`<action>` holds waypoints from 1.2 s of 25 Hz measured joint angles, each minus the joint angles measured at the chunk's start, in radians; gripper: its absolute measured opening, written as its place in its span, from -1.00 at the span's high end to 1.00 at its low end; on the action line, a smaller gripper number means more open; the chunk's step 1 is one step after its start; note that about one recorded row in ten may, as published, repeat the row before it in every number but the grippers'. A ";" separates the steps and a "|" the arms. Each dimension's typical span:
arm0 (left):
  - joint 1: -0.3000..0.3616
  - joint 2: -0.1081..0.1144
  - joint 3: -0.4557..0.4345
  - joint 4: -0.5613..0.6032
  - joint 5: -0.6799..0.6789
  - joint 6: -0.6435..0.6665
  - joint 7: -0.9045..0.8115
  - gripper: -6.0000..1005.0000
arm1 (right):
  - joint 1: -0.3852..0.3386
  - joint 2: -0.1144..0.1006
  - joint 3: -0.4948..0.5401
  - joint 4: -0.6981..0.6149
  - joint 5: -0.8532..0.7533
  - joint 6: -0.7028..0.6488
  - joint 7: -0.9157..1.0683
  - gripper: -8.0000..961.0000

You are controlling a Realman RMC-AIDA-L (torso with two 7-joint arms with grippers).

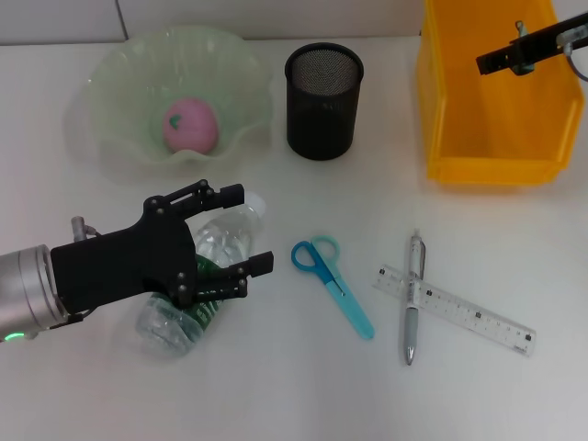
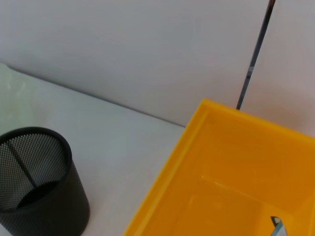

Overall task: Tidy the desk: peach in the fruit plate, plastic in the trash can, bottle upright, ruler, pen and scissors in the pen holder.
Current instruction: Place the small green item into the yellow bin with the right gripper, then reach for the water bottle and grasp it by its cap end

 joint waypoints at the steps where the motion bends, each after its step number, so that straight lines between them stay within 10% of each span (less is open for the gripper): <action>1: 0.000 0.000 0.000 0.000 0.000 0.000 0.000 -0.65 | -0.003 0.003 -0.001 -0.015 0.002 -0.010 -0.002 -0.63; 10: -0.007 -0.001 0.003 -0.001 0.000 -0.003 -0.001 -0.63 | 0.052 -0.044 0.137 0.069 0.136 -0.109 -0.074 -0.64; 18: -0.007 -0.001 0.002 -0.003 0.000 0.000 -0.001 -0.62 | -0.036 0.007 0.116 -0.123 0.122 -0.114 -0.087 -0.64; 23: -0.003 -0.001 -0.002 0.002 -0.004 0.003 -0.001 -0.61 | -0.250 0.017 0.053 -0.263 0.443 -0.078 -0.267 -0.63; 30: 0.006 -0.003 -0.029 0.008 -0.012 0.008 -0.019 -0.60 | -0.503 0.016 0.062 -0.100 1.001 -0.176 -0.746 -0.63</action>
